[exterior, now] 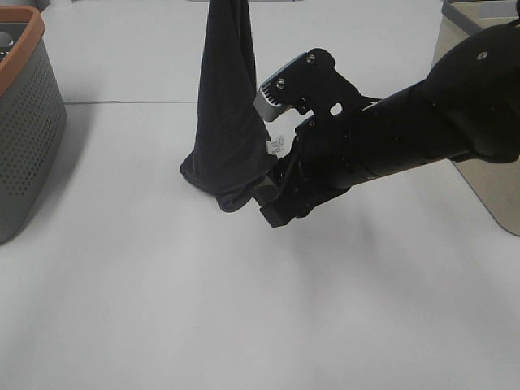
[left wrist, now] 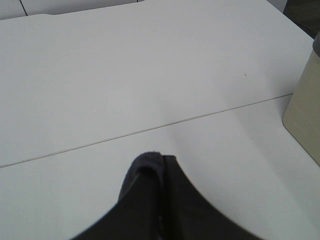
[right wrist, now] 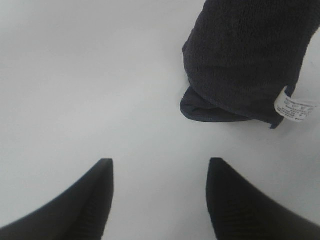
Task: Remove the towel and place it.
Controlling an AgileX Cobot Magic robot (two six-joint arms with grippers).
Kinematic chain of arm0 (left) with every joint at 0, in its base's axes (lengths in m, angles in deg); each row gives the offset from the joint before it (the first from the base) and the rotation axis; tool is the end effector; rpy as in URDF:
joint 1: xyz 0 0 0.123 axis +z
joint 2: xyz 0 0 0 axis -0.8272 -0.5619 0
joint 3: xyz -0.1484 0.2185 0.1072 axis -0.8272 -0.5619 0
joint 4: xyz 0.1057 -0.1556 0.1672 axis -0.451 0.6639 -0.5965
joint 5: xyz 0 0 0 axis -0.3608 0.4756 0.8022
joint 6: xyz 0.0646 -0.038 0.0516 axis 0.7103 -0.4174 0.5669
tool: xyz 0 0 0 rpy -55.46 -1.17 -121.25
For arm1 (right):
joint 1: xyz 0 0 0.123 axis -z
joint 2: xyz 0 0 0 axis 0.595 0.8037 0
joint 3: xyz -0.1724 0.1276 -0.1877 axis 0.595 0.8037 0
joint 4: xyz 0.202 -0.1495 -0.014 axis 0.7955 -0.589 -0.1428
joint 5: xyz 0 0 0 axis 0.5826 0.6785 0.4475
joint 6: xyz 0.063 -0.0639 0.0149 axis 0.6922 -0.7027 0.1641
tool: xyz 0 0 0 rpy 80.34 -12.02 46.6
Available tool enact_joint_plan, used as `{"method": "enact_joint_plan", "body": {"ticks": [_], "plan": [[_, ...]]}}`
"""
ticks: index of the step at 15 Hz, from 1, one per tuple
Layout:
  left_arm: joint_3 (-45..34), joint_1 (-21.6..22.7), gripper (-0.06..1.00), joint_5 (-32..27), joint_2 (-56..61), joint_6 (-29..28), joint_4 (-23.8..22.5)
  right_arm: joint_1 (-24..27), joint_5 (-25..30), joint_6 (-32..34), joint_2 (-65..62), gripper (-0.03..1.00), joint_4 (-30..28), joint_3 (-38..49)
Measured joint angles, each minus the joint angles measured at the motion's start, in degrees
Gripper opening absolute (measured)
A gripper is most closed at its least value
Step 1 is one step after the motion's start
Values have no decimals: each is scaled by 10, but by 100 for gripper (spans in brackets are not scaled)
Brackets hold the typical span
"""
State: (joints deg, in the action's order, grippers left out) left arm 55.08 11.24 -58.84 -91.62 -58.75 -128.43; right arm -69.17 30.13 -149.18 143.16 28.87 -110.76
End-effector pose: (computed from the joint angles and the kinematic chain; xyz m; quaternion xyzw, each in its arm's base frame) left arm 0.3367 -0.2807 0.3635 0.1318 0.8473 -0.0791 0.5083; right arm 0.2669 0.1872 0.1901 -0.4260 0.8229 0.1138 0.3584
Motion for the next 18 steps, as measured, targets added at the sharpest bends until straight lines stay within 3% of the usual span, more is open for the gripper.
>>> {"method": "enact_joint_plan", "body": {"ticks": [1,4,7,8,12,15,18], "plan": [[0,0,0,0,1,0,0,9,14,-17,5,56,11,-5],[0,0,0,0,6,11,0,78,136,-146,39,56,136,-44],[0,0,0,0,13,17,1,83,129,-246,46,56,202,-57],[0,0,0,0,15,25,10,83,129,-312,71,56,253,-60],[0,0,0,0,22,80,71,83,129,-450,131,60,414,-60],[0,0,0,-2,22,92,87,83,125,-511,147,62,433,-69],[0,0,0,-14,22,92,89,83,78,-525,164,63,435,-87]]}}
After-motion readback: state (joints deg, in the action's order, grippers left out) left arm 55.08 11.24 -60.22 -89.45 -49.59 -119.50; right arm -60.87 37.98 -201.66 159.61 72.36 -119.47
